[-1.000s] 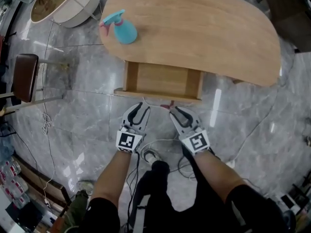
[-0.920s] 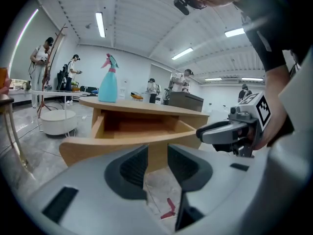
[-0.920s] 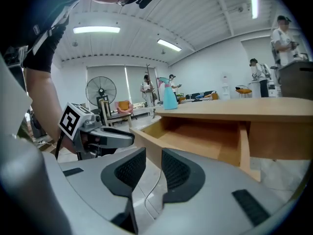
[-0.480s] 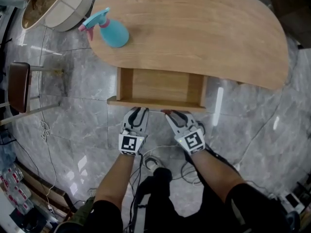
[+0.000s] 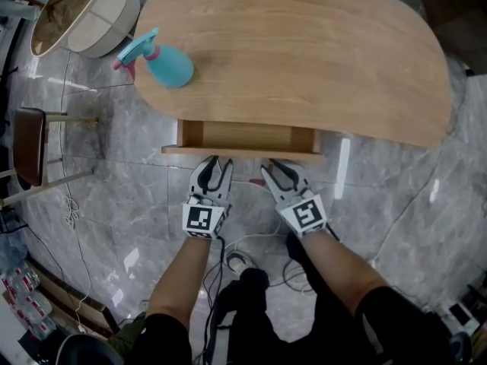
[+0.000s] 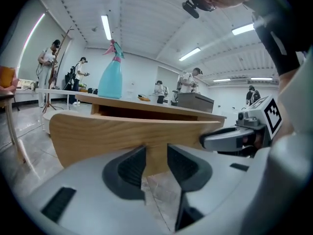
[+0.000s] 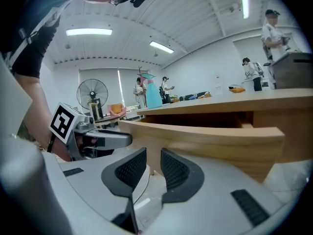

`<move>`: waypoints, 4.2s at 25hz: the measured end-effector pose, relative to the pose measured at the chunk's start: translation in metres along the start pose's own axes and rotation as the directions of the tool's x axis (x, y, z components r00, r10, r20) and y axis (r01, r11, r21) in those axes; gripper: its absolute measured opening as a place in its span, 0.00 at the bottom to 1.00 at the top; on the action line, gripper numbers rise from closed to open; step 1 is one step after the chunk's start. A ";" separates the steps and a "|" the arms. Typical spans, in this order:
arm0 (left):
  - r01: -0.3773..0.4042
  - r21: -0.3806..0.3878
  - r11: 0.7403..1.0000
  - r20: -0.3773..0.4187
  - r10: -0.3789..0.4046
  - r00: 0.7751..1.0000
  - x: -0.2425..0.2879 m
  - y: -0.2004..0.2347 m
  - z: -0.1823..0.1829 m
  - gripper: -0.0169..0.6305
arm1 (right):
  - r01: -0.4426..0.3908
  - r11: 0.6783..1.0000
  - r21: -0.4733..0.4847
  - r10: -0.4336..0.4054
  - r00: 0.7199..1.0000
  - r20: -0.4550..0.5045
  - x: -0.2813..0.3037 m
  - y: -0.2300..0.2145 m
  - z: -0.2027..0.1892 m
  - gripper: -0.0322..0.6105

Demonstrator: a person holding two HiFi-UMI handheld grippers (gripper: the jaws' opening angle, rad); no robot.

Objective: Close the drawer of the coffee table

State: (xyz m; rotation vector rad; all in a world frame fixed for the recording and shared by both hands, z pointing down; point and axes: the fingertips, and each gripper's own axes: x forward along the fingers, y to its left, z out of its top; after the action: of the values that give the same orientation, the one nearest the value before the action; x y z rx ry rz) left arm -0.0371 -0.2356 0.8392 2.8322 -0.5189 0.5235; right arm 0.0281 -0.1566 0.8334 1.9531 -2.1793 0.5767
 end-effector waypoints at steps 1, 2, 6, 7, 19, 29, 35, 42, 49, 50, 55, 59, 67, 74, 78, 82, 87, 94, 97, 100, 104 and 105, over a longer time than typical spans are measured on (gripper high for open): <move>0.003 0.006 1.000 0.000 -0.003 1.000 0.005 0.002 0.002 0.22 | 0.002 1.000 -0.006 -0.002 1.000 0.004 0.003 -0.005 0.002 0.19; 0.005 0.012 1.000 0.002 -0.005 1.000 0.011 0.005 0.005 0.22 | 0.005 1.000 -0.012 -0.005 1.000 0.009 0.006 -0.011 0.004 0.19; -0.007 0.035 0.999 0.021 0.006 1.000 0.035 0.017 0.017 0.22 | 0.025 1.000 -0.018 -0.025 0.999 0.032 0.019 -0.036 0.014 0.19; -0.010 0.042 0.999 0.026 0.009 1.000 0.040 0.019 0.020 0.22 | 0.031 0.999 -0.014 -0.031 0.999 0.034 0.021 -0.043 0.015 0.19; -0.025 0.095 0.995 0.044 0.021 0.999 0.091 0.042 0.043 0.29 | 0.041 0.997 -0.066 -0.037 0.998 0.050 0.056 -0.091 0.033 0.15; -0.065 0.041 0.997 0.034 0.064 0.997 0.076 0.033 0.035 0.29 | 0.002 0.999 -0.045 0.000 0.999 0.040 0.045 -0.070 0.037 0.14; -0.055 0.059 0.997 0.002 0.055 0.998 0.024 0.003 0.036 0.29 | -0.034 0.999 -0.027 0.035 0.999 0.014 0.002 -0.023 0.054 0.14; -0.047 -0.010 0.999 0.128 0.048 0.991 -0.059 -0.030 0.116 0.29 | -0.079 0.995 -0.056 0.085 0.988 0.127 -0.043 0.039 0.144 0.14; -0.150 -0.098 0.984 0.193 0.166 0.967 -0.158 -0.022 0.169 0.22 | -0.157 0.986 -0.061 0.165 0.971 0.172 -0.069 0.095 0.215 0.14; -0.176 -0.118 0.977 0.201 0.197 0.960 -0.170 -0.021 0.174 0.21 | -0.185 0.980 -0.073 0.195 0.965 0.176 -0.071 0.102 0.223 0.14; -0.275 -0.165 0.947 0.217 0.307 0.927 -0.221 -0.023 0.205 0.18 | -0.314 0.939 -0.137 0.334 0.929 0.159 -0.081 0.131 0.264 0.14; -0.356 -0.189 0.915 0.224 0.393 0.892 -0.256 -0.034 0.243 0.18 | -0.415 0.896 -0.159 0.438 0.886 0.154 -0.101 0.147 0.312 0.14; -0.461 -0.154 0.874 0.260 0.486 0.834 -0.314 -0.099 0.366 0.14 | -0.587 0.776 -0.228 0.622 0.774 0.124 -0.186 0.167 0.423 0.12; -0.501 -0.177 0.847 0.254 0.531 0.808 -0.354 -0.162 0.445 0.05 | -0.694 0.659 -0.290 0.737 0.672 0.069 -0.256 0.200 0.496 0.07; -0.490 -0.174 0.854 0.243 0.519 0.819 -0.377 -0.182 0.480 0.04 | -0.723 0.620 -0.306 0.769 0.637 0.054 -0.285 0.221 0.527 0.07; -0.432 -0.139 0.891 0.274 0.453 0.848 -0.404 -0.202 0.517 0.04 | -0.740 0.606 -0.292 0.790 0.603 0.109 -0.311 0.249 0.566 0.07; -0.417 -0.141 0.898 0.314 0.440 0.841 -0.447 -0.212 0.544 0.04 | -0.769 0.563 -0.302 0.820 0.565 0.089 -0.333 0.279 0.587 0.07; -0.465 -0.188 0.865 0.331 0.501 0.799 -0.496 -0.204 0.567 0.04 | -0.767 0.560 -0.313 0.821 0.565 0.084 -0.341 0.293 0.608 0.07; -0.504 -0.209 0.838 0.328 0.546 0.771 -0.515 -0.193 0.569 0.04 | -0.739 0.582 -0.339 0.806 0.580 0.119 -0.333 0.298 0.626 0.07; -0.527 -0.209 0.824 0.351 0.566 0.746 -0.529 -0.179 0.577 0.04 | -0.720 0.590 -0.365 0.799 0.585 0.139 -0.322 0.309 0.646 0.07; -0.552 -0.180 0.814 0.374 0.576 0.727 -0.539 -0.164 0.588 0.04 | -0.724 0.578 -0.376 0.808 0.573 0.137 -0.309 0.329 0.663 0.07; -0.555 -0.181 0.812 0.372 0.579 0.725 -0.540 -0.164 0.588 0.04 | -0.730 0.575 -0.371 0.810 0.571 0.131 -0.309 0.331 0.663 0.07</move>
State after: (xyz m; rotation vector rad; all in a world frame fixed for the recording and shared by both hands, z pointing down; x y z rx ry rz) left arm -0.2688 -0.0810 0.0733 2.6835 -1.4907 -0.0275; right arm -0.1650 -0.1025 0.0559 0.8588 -3.0841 0.0252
